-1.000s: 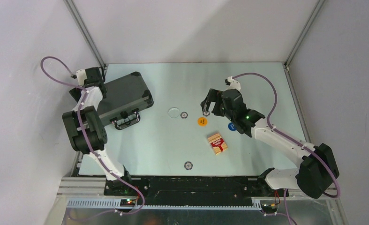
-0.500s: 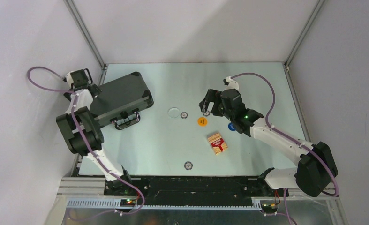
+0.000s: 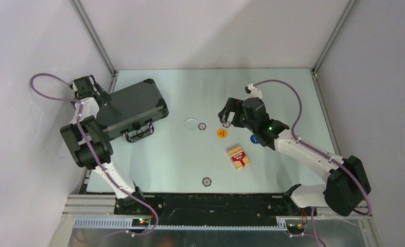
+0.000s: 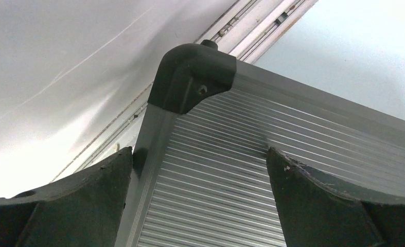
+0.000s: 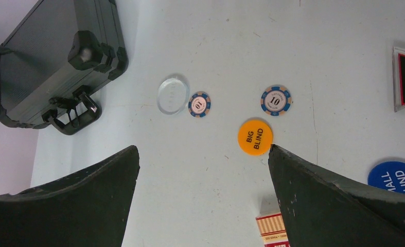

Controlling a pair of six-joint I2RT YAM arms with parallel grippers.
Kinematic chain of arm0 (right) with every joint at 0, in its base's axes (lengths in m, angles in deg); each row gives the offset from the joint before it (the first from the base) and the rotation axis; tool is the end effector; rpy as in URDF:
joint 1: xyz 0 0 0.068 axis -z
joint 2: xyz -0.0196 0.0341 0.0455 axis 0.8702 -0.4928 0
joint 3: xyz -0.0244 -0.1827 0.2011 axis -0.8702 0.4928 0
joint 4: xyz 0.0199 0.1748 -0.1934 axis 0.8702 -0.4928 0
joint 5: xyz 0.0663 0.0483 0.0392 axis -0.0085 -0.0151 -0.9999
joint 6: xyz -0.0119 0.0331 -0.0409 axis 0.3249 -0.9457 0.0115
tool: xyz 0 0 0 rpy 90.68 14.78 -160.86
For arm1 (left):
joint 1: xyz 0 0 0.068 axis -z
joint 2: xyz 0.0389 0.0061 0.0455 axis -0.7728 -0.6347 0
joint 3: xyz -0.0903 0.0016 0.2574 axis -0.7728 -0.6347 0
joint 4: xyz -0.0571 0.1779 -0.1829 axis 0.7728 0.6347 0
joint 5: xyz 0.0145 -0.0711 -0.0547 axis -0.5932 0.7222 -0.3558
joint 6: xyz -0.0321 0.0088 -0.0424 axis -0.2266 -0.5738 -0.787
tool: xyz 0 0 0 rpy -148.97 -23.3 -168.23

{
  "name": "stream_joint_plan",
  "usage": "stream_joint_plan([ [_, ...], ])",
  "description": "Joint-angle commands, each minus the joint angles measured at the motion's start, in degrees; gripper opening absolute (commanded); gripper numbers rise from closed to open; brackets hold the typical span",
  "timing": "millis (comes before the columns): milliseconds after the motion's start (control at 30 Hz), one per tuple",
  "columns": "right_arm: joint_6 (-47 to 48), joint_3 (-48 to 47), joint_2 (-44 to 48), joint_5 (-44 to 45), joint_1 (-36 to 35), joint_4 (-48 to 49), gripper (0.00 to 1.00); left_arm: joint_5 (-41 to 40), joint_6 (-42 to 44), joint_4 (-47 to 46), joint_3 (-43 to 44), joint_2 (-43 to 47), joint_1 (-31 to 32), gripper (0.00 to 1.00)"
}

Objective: Pack up texas hold em set

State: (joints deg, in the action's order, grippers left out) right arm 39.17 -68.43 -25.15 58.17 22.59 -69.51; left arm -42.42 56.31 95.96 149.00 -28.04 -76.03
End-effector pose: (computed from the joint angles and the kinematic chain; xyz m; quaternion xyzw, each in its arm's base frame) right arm 0.2390 0.1784 0.2885 0.0248 0.8514 0.2515 0.4596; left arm 0.3711 0.1831 0.2374 -0.3761 0.8378 0.1009 0.3828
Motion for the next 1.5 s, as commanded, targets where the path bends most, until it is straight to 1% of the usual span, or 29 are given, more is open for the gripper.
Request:
stream_joint_plan([
  [0,0.1,-0.2,0.9,0.2,-0.3,1.8,0.99,15.4,-0.1,6.9,1.5,-4.8,3.0,0.95],
  [100,0.0,-0.1,0.9,0.2,-0.3,1.9,0.99,16.8,1.6,9.9,4.4,-6.2,4.6,0.93],
  [200,-0.3,-0.2,0.9,0.1,-0.4,2.4,0.99,16.7,3.0,11.4,5.4,-6.8,6.5,0.91],
  [400,-0.9,-0.2,0.6,-0.2,-0.7,3.1,0.99,17.4,3.8,12.9,6.8,-7.7,9.7,0.90],
  [500,-1.1,-0.2,0.7,-0.3,-1.0,3.3,0.99,18.6,3.5,13.0,6.7,-8.6,10.3,0.90],
  [600,-1.1,-0.2,0.8,0.1,-1.2,3.2,0.99,16.8,3.9,13.0,6.6,-8.2,10.9,0.91],
  [700,-1.1,-0.2,0.7,0.3,-1.3,3.2,0.99,14.5,4.4,12.9,6.9,-6.0,11.3,0.94],
  [733,-1.1,-0.2,0.6,0.2,-1.3,3.2,0.99,11.9,4.4,12.9,6.8,-5.5,11.3,0.95],
  [833,-1.0,-0.2,0.6,0.1,-1.3,3.2,0.99,3.8,3.9,12.9,6.3,-2.0,10.7,0.99],
  [867,-1.0,-0.1,0.5,0.2,-1.3,3.1,0.99,-0.1,3.8,13.0,6.3,-1.1,10.5,0.99],
  [933,-0.8,-0.2,0.4,0.2,-1.3,3.0,0.99,-4.9,2.6,13.0,6.4,-0.1,9.0,1.00],
  [1033,-0.5,-0.2,0.0,-0.1,-1.2,3.0,0.99,-7.6,-0.3,13.0,6.4,0.2,5.1,1.00],
  [1200,0.0,-0.2,-0.5,-0.4,-0.7,3.1,0.99,-7.6,-2.6,13.0,5.8,-1.9,0.4,1.00],
  [1333,-0.2,-0.2,-0.9,-0.9,-0.4,3.3,0.99,-4.1,-3.9,13.3,5.8,-3.8,-0.6,1.00],
  [1433,-0.3,-0.1,-0.9,-0.9,-0.5,3.3,0.99,0.9,-4.4,13.3,6.1,-5.3,-0.9,1.00],
  [1467,-0.4,-0.1,-0.9,-1.0,-0.5,3.3,0.99,1.3,-4.6,13.5,6.1,-5.5,-1.1,0.99],
])
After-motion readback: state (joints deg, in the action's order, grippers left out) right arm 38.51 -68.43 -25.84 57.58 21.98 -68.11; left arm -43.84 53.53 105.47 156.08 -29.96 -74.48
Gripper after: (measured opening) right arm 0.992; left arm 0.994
